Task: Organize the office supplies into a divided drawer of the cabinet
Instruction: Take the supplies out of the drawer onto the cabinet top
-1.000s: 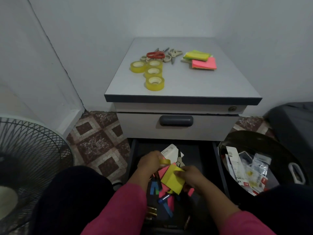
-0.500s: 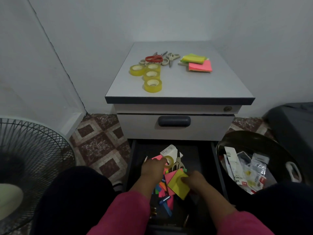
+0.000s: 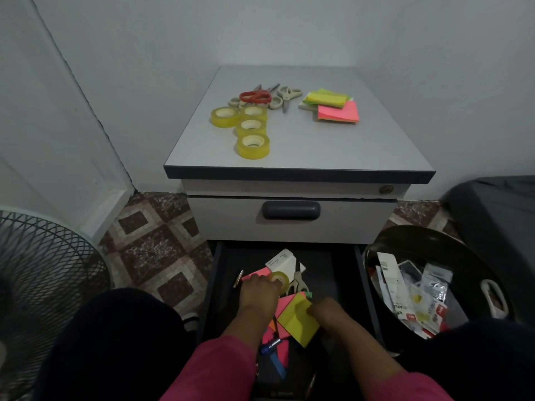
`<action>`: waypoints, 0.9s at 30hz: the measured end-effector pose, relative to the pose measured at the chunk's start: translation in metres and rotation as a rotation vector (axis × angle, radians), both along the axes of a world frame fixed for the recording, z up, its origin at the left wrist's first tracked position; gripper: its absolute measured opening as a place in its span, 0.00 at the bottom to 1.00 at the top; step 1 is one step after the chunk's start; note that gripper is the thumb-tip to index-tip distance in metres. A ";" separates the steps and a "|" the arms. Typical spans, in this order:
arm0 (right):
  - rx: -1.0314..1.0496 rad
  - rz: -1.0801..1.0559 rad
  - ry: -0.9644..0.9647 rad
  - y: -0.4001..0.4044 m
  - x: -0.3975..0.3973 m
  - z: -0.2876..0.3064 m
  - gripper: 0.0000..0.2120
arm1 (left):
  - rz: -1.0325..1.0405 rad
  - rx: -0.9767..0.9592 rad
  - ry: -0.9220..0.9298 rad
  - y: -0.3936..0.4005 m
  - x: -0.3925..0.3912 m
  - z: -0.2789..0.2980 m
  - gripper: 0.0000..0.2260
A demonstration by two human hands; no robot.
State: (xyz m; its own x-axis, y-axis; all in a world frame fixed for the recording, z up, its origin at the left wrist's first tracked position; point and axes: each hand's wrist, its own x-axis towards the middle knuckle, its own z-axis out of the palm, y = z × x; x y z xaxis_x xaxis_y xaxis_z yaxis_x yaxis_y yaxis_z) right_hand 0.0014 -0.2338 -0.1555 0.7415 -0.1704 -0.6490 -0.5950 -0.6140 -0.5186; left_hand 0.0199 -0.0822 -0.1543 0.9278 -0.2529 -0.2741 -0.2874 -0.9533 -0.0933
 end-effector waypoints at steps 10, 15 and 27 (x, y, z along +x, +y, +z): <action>0.250 -0.135 -0.286 -0.004 0.000 0.036 0.05 | 0.152 -0.241 -0.145 0.004 -0.001 0.042 0.22; 0.440 -0.239 -0.479 -0.001 -0.006 0.084 0.08 | 0.075 -0.345 -0.380 0.007 -0.015 0.082 0.22; 0.700 -0.283 -0.959 -0.009 -0.009 0.211 0.09 | 0.161 -0.468 -1.143 0.033 0.016 0.222 0.13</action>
